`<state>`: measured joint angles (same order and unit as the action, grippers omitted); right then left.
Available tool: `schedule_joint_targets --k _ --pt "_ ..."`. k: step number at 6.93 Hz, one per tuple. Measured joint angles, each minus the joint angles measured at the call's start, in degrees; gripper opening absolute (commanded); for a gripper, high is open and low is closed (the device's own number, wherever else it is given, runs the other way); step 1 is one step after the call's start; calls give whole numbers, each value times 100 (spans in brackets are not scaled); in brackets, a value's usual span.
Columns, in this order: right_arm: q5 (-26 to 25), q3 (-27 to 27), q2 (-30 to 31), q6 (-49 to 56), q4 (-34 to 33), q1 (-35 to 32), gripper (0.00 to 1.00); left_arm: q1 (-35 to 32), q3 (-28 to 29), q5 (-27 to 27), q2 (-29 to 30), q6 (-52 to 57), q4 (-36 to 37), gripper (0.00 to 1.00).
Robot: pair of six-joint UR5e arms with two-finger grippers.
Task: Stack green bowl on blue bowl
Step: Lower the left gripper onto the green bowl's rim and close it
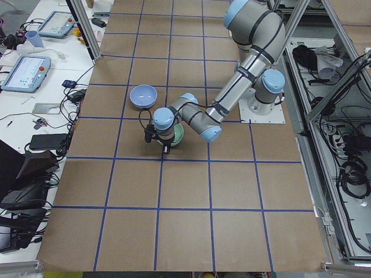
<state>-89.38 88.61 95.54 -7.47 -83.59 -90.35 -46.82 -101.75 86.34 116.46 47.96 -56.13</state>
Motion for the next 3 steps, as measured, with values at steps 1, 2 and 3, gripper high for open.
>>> schedule_joint_targets --k 1,2,3 --pt "1 1 0 0 0 0 100 -1 -5 -15 4 2 -9 46" --pt "3 1 0 0 0 0 100 -2 -12 -26 7 2 -33 32" --pt "3 0 0 0 0 0 100 -2 -25 -36 8 2 -63 25"
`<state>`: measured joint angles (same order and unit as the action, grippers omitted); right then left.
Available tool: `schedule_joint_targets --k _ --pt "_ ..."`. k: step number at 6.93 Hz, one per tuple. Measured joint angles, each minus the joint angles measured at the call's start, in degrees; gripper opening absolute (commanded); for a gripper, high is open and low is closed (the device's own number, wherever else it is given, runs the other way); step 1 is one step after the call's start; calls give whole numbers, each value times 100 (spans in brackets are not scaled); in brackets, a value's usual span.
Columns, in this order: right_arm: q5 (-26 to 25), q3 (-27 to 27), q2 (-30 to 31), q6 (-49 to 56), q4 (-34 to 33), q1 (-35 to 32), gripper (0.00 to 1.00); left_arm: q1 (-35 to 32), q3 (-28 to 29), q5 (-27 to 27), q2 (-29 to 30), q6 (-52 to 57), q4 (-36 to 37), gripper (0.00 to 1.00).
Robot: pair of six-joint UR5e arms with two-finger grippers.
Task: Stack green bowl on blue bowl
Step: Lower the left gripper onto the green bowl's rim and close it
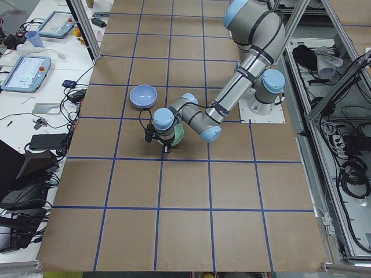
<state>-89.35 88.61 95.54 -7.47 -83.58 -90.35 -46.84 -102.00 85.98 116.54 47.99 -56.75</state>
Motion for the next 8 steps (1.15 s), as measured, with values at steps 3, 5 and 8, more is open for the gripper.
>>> schedule_joint_targets --k 3,5,8 --pt "3 -1 0 0 -4 0 100 1 -49 -9 -4 24 -22 0" --pt "1 -1 0 0 -2 0 100 13 -97 8 -29 37 -20 0" --pt "4 -1 0 0 0 0 100 12 -40 22 -125 53 -112 0"
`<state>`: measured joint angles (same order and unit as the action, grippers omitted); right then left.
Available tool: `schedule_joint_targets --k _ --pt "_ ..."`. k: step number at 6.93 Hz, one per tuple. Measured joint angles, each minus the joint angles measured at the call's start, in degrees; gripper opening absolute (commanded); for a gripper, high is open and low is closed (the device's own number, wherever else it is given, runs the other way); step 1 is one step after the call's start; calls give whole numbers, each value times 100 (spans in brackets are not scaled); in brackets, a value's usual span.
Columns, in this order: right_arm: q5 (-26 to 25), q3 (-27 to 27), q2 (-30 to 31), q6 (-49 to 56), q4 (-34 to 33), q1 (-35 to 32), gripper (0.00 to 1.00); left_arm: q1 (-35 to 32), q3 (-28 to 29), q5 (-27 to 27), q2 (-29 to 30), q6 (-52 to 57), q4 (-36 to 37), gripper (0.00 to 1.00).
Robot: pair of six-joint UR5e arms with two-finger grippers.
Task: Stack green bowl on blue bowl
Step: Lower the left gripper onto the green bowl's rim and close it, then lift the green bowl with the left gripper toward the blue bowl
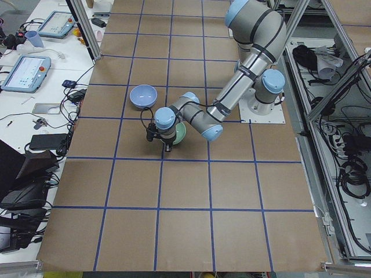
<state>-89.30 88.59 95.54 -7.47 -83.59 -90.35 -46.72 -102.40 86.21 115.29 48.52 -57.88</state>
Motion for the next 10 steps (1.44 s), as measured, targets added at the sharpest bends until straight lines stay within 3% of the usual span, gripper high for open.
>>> schedule_joint_targets --k 5,10 --pt "-7 1 0 0 -6 0 100 8 146 -159 -190 -6 -385 0" --pt "-4 0 0 0 0 0 100 -60 1143 -937 -236 -127 -1907 0"
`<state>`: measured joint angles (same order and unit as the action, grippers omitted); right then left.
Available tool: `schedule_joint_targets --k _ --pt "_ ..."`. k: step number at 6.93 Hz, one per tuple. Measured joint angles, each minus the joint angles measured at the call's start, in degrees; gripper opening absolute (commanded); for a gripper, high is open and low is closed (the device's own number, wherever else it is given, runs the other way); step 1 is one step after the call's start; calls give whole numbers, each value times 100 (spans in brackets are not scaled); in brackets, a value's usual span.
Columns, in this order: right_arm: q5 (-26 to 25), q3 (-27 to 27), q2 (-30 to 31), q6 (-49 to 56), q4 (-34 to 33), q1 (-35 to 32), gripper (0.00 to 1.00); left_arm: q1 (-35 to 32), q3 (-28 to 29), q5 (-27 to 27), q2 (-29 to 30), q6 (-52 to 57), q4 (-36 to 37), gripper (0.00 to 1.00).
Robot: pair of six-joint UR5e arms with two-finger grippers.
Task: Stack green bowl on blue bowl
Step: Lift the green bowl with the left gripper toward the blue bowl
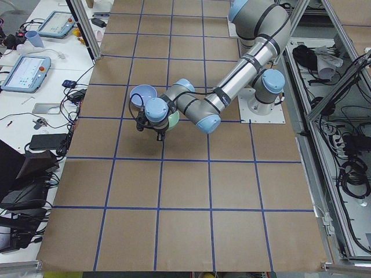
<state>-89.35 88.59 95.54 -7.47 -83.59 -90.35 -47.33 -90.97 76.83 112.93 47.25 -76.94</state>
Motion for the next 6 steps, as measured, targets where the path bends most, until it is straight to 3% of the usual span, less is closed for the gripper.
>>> schedule_joint_targets --k 6 --pt "-2 0 0 0 -4 0 100 -1126 227 -370 105 -1485 -18 0"
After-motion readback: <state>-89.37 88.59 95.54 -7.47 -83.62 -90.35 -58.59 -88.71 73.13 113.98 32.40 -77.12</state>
